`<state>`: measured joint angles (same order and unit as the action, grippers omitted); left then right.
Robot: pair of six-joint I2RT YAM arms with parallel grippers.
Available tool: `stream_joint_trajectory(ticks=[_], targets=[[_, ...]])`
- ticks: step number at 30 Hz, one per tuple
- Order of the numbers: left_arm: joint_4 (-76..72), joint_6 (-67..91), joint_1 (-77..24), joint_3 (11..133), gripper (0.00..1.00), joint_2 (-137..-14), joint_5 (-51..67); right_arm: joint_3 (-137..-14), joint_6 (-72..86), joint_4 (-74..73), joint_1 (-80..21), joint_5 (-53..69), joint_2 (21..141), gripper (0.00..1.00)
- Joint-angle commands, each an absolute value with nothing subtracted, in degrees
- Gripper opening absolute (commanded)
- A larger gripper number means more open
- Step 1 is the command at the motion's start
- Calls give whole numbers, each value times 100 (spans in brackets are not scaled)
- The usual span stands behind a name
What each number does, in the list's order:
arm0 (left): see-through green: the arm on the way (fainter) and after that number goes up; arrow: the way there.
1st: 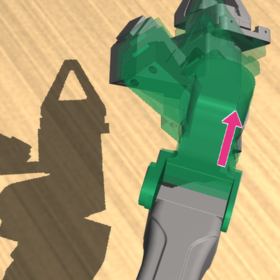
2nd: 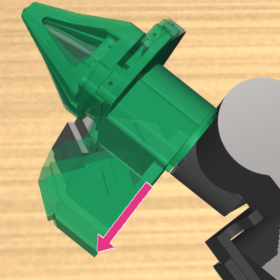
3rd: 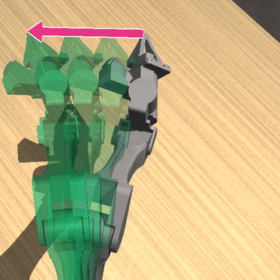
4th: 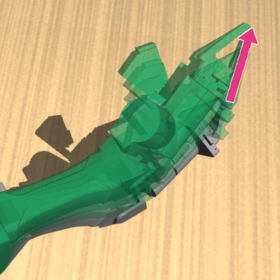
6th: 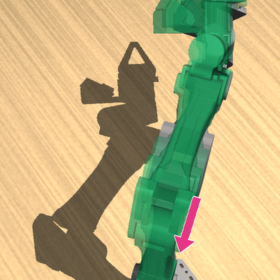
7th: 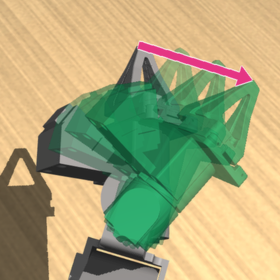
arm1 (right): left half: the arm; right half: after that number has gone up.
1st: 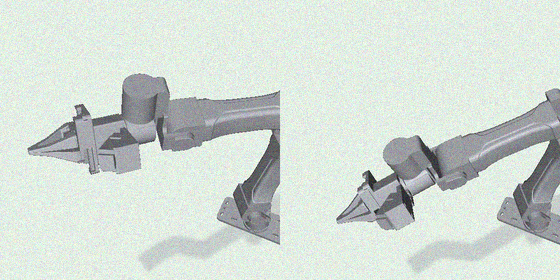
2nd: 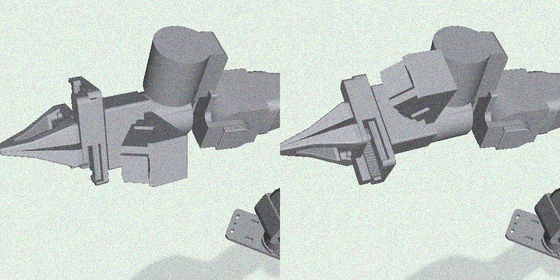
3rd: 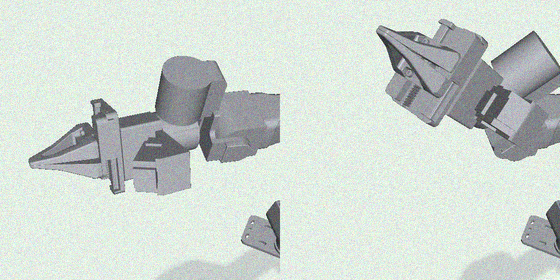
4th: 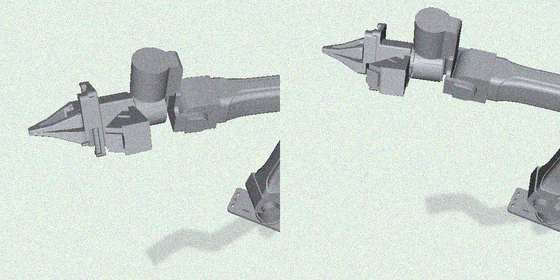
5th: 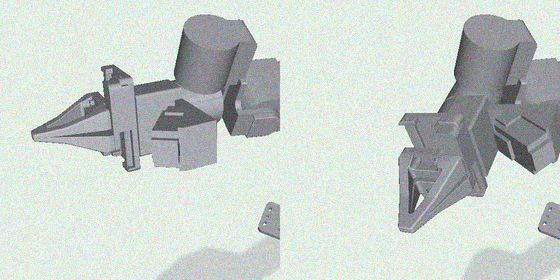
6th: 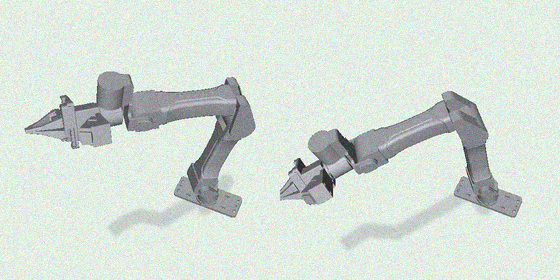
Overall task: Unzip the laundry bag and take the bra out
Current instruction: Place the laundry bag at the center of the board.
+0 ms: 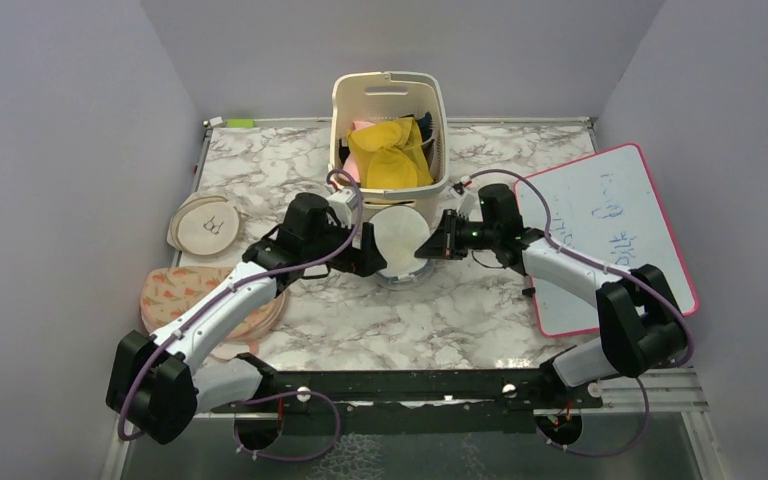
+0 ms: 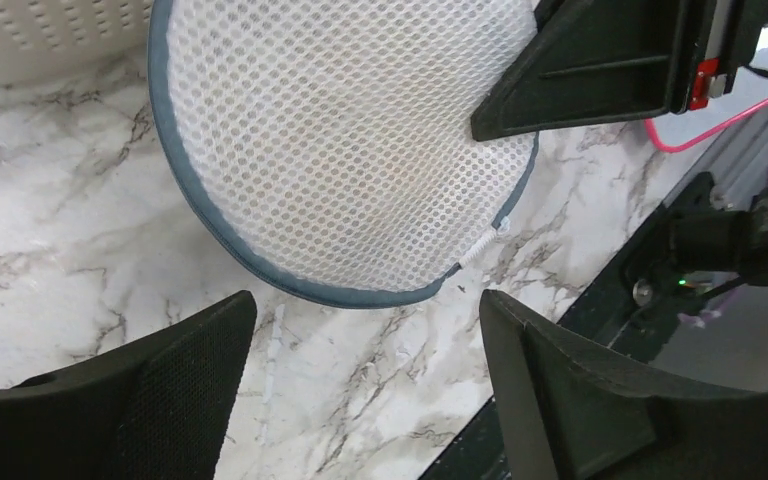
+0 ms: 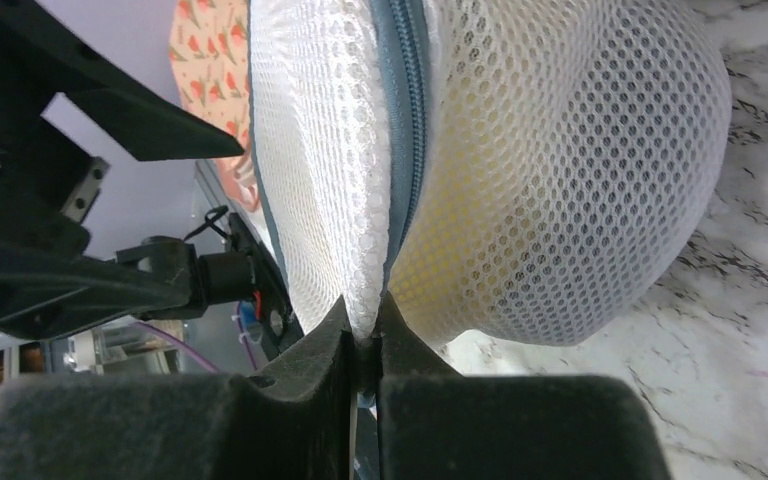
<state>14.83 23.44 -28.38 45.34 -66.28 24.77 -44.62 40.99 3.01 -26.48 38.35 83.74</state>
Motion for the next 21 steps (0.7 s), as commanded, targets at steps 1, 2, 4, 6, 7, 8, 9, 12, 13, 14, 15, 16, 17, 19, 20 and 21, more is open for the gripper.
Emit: stream_joint_trajectory(ticks=[1,2,4,6,7,8,9,12,13,14,15,16,17,19,20,21], targets=[[1806,1425,-3511,4869,77,-6484,1500,-4759,3475,-422,-2601,4111,8430,4],[1825,1275,-3729,4942,78,-6506,1308,-4818,3421,-533,-2600,4151,8455,4],[1829,930,-4269,4999,80,-6506,980,-4899,3263,-702,-2601,4318,8500,4],[1772,546,-4665,4968,80,-6446,535,-4909,3142,-752,-2601,4418,8498,4],[1724,226,-4791,4913,80,-6412,393,-4895,3090,-783,-2598,4384,8488,4],[1668,1,-4871,4849,78,-6375,288,-4876,3064,-801,-2601,4317,8464,4],[1600,-208,-4909,4784,76,-6324,267,-4863,3059,-815,-2602,4248,8433,4],[1414,-960,-4993,4640,70,-6263,575,-4795,3111,-641,-2600,4304,8395,4],[1378,-1216,-5034,4598,68,-6251,688,-4763,3142,-576,-2601,4340,8391,4],[1341,-1443,-5091,4568,68,-6229,762,-4750,3177,-530,-2602,4342,8393,4],[1314,-1640,-5155,4550,68,-6216,805,-4731,3207,-489,-2596,4356,8378,4],[1290,-1764,-5211,4549,68,-6217,835,-4707,3239,-439,-2600,4378,8366,4],[1270,-1872,-5280,4560,68,-6226,876,-4682,3268,-376,-2601,4403,8360,4],[1139,-1986,-5404,4550,71,-6278,879,-4647,3302,-314,-2602,4420,8342,4],[1070,-2013,-5471,4526,73,-6325,841,-4648,3312,-290,-2600,4429,8333,4],[1012,-2027,-5529,4507,75,-6394,824,-4647,3313,-282,-2601,4434,8332,4]])
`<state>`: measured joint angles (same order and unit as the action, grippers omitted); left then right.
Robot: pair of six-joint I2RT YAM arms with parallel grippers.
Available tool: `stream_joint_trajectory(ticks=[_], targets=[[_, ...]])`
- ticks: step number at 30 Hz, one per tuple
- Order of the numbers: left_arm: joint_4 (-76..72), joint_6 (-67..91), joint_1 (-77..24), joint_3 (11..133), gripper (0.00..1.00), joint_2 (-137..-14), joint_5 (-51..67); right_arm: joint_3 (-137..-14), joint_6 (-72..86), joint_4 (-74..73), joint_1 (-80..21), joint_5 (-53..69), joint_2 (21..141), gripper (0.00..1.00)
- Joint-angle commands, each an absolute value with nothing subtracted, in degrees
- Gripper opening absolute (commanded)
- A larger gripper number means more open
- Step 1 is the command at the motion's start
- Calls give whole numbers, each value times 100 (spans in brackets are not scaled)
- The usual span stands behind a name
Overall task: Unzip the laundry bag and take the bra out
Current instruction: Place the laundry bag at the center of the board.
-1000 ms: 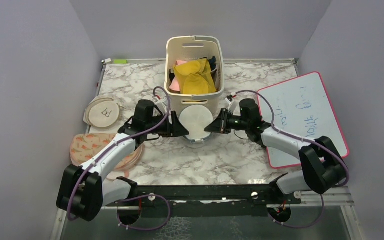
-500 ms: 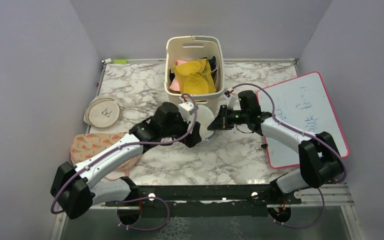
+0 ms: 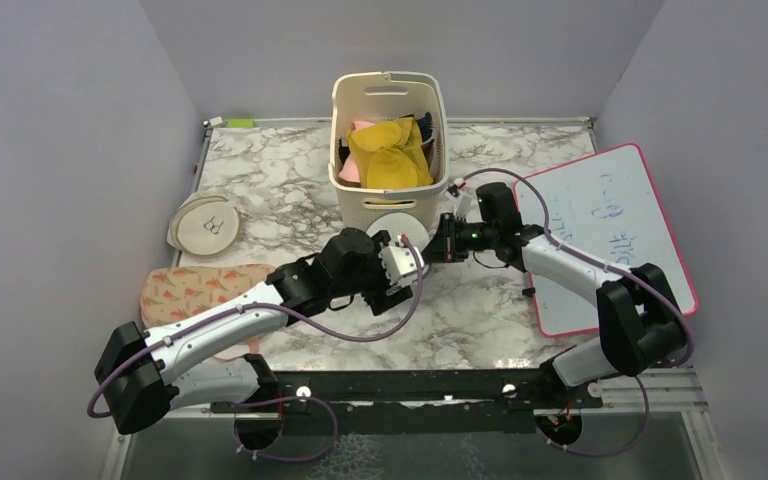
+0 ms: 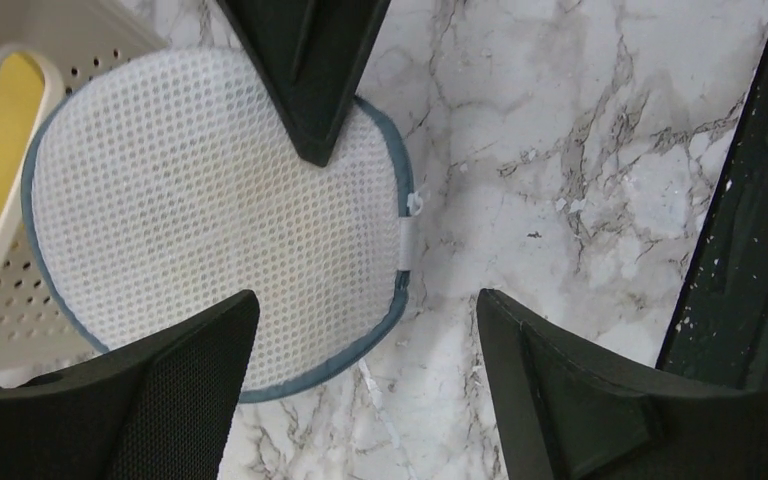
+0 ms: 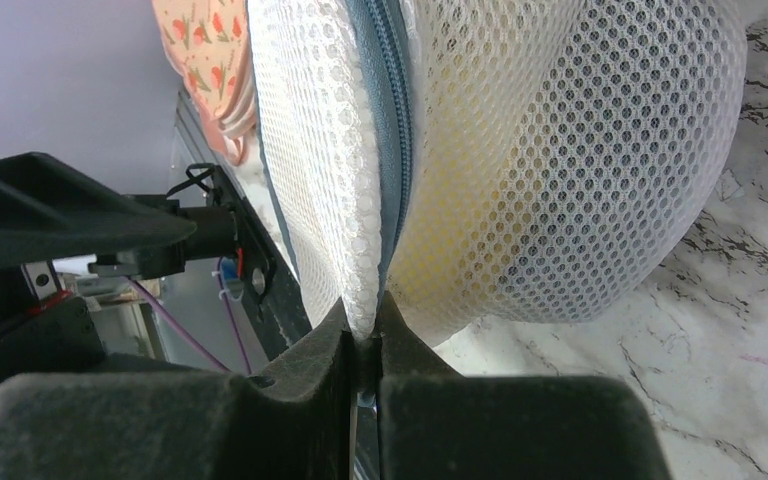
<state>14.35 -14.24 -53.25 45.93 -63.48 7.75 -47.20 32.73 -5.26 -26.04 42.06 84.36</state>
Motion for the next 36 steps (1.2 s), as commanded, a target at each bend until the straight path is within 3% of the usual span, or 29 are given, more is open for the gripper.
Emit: stream_joint_trajectory(ticks=[1,5,10,15,21,26,30,34,36], targets=[[947,-2023,-5580,4490,76,-6469,784,-4641,3313,-279,-2602,4437,8339,4],[711,-2009,-5761,4369,75,-6773,455,-4683,3328,-280,-2600,4506,8341,4],[477,-2046,-5932,4234,65,-7100,9,-4694,3449,-183,-2602,4542,8210,4],[429,-2034,-5933,4288,41,-7305,-402,-4665,3474,-175,-2596,4524,8109,4],[424,-1832,-5933,4485,19,-7377,-483,-4341,3664,40,-2597,4913,8083,4],[431,-1437,-5931,4614,3,-7383,-74,-4351,3265,-601,-2601,4656,7790,5],[471,-1253,-5933,4563,0,-7275,188,-4390,3168,-1042,-2599,4330,7534,27],[515,-1004,-5933,4489,0,-7016,110,-4522,2786,-1540,-2601,3800,7303,73],[601,-923,-5933,4483,0,-6887,157,-4772,2496,-1993,-2602,3326,7200,79]])
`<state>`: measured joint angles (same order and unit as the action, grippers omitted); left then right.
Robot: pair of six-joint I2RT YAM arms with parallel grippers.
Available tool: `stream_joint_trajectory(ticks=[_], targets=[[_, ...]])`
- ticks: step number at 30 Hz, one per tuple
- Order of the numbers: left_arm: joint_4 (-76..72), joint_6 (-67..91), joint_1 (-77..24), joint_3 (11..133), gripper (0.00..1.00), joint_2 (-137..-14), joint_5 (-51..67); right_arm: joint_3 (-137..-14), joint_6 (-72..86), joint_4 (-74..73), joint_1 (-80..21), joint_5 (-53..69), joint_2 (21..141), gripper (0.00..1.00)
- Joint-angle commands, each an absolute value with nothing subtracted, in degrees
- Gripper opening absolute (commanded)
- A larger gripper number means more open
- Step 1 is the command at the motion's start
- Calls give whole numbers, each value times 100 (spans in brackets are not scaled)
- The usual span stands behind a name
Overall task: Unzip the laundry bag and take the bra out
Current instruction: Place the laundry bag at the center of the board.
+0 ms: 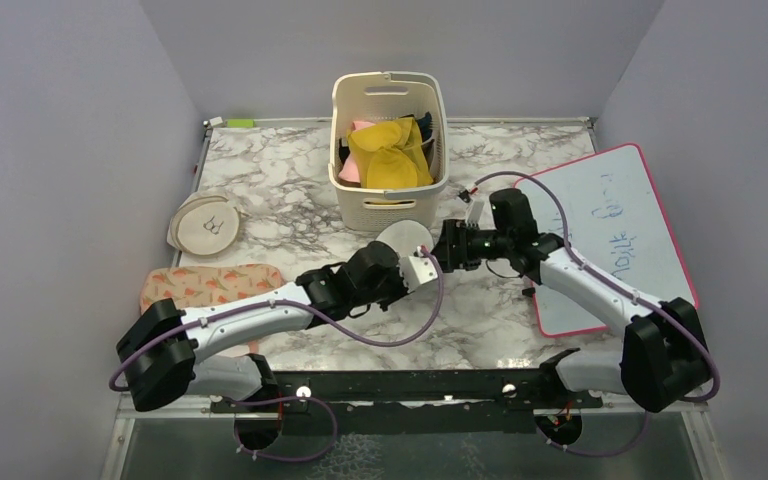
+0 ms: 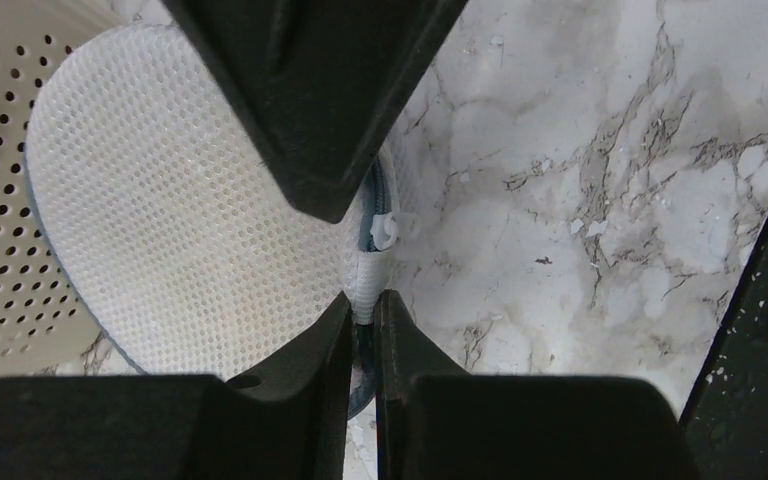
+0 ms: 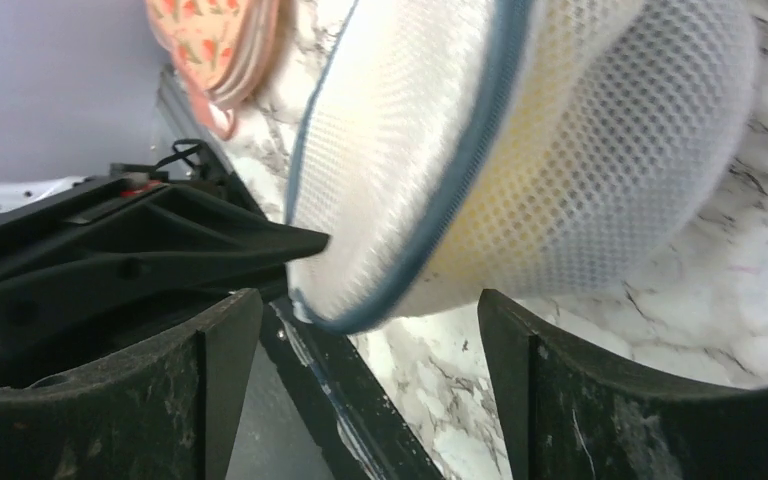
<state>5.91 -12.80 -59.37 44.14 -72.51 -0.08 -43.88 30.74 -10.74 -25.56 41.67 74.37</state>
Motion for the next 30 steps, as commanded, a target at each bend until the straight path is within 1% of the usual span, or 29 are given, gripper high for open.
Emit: stream_joint_trajectory(ticks=[1,4,6,8,10,12,14,16,17,19,22,25,30], targets=[[630,-904,-5933,4499,0,-6822,215,-4904,2397,-2193,-2599,3047,7123,79],[544,-795,-5933,4522,0,-6682,292,-4967,2010,-2233,-2597,2532,6665,80],[473,-710,-5926,4551,0,-6663,204,-4844,1734,-2159,-2601,2094,6287,80],[466,-638,-5885,4626,0,-6715,87,-4576,1426,-1906,-2600,1951,5838,78],[448,-509,-5742,4722,0,-6804,103,-4058,1351,-1212,-2602,2209,5195,77],[402,-257,-5530,4767,0,-6879,316,-3483,1376,-214,-2599,3115,4643,78],[442,-139,-5429,4824,0,-6930,532,-3245,1351,271,-2597,3742,4466,77],[501,-132,-5410,4872,0,-6939,566,-3330,1275,201,-2599,4054,4628,74],[522,-132,-5410,4872,0,-6931,563,-3430,1207,102,-2597,4218,4805,70],[531,-109,-5405,4869,0,-6901,569,-3580,1254,38,-2599,4685,5224,58],[511,-79,-5398,4887,0,-6890,607,-3628,1615,258,-2609,5357,5859,47],[488,-79,-5375,4895,0,-6944,702,-3499,2014,684,-2612,5427,6105,40],[514,-36,-5355,4951,0,-7084,848,-3419,2337,980,-2626,5300,6414,36]])
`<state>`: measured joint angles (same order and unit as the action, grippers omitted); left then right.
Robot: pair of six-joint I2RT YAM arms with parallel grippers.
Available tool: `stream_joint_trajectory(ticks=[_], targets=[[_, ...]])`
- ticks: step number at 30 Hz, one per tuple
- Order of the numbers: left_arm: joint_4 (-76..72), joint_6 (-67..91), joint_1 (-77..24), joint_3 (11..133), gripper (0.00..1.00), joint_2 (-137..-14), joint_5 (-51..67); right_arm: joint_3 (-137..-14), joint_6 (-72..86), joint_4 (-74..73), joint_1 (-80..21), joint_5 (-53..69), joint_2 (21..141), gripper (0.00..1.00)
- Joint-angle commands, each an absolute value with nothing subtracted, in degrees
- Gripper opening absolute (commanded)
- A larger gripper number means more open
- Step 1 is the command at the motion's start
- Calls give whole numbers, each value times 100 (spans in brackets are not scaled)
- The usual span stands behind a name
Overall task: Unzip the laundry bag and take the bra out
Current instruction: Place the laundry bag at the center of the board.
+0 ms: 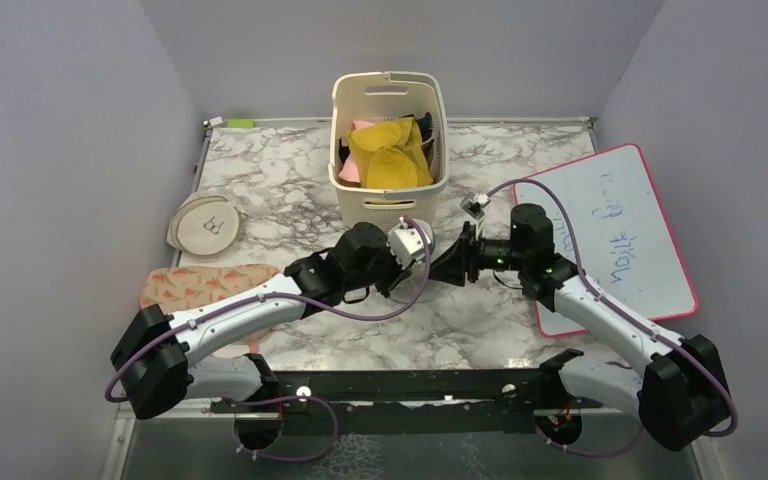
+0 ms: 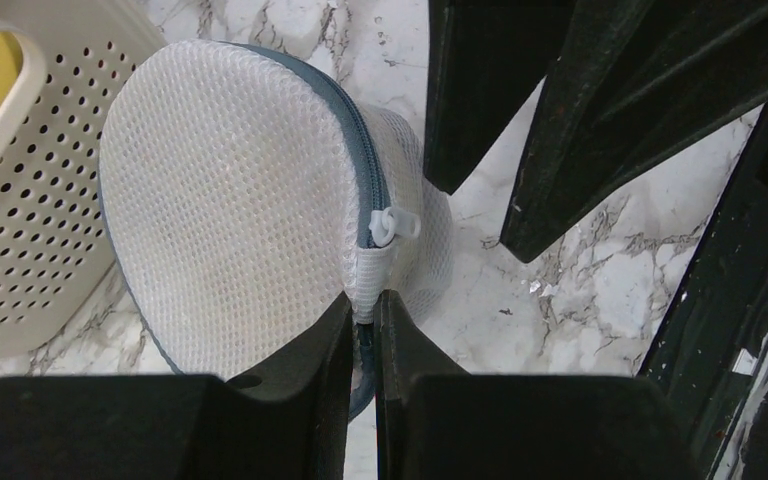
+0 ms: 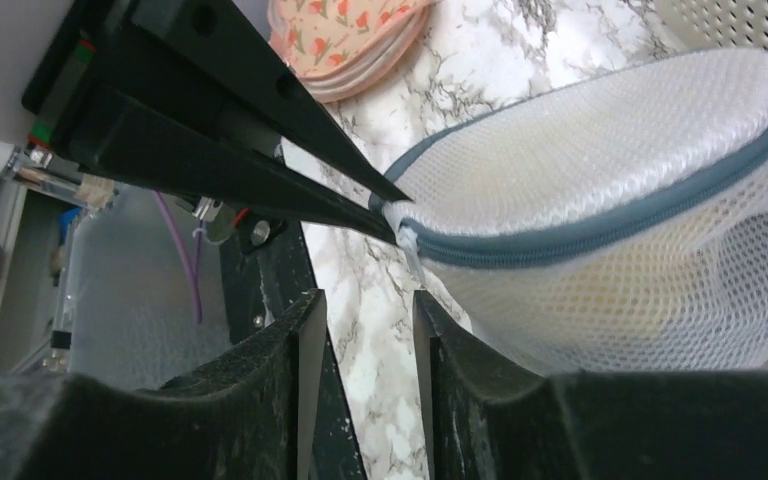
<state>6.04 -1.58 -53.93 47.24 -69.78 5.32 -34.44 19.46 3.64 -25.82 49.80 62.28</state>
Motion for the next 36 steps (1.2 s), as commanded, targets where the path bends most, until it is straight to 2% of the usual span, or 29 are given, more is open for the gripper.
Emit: stream_joint_trajectory(ticks=[1,4,14,18,21,26,31,36], targets=[[522,-35,-5354,4963,0,-7110,877,-3396,2398,1068,-2646,5345,6483,34],[551,-26,-5353,4994,0,-7166,928,-3378,2498,1136,-2773,5160,6600,27],[572,0,-5353,5005,0,-7207,1098,-3351,2471,924,-2834,4636,6667,29],[602,-8,-5353,5012,0,-7195,1083,-3519,2302,221,-2837,3883,6425,31],[620,-17,-5353,5017,0,-7190,1079,-3434,2428,91,-2830,3431,6111,39],[620,-18,-5353,5014,0,-7167,1098,-3360,2576,604,-2830,3884,6176,42],[620,-26,-5353,5022,0,-7163,1087,-3384,2688,972,-2832,4549,6513,33],[639,-35,-5353,5030,0,-7172,1083,-3335,2673,1014,-2839,4720,6512,29]])
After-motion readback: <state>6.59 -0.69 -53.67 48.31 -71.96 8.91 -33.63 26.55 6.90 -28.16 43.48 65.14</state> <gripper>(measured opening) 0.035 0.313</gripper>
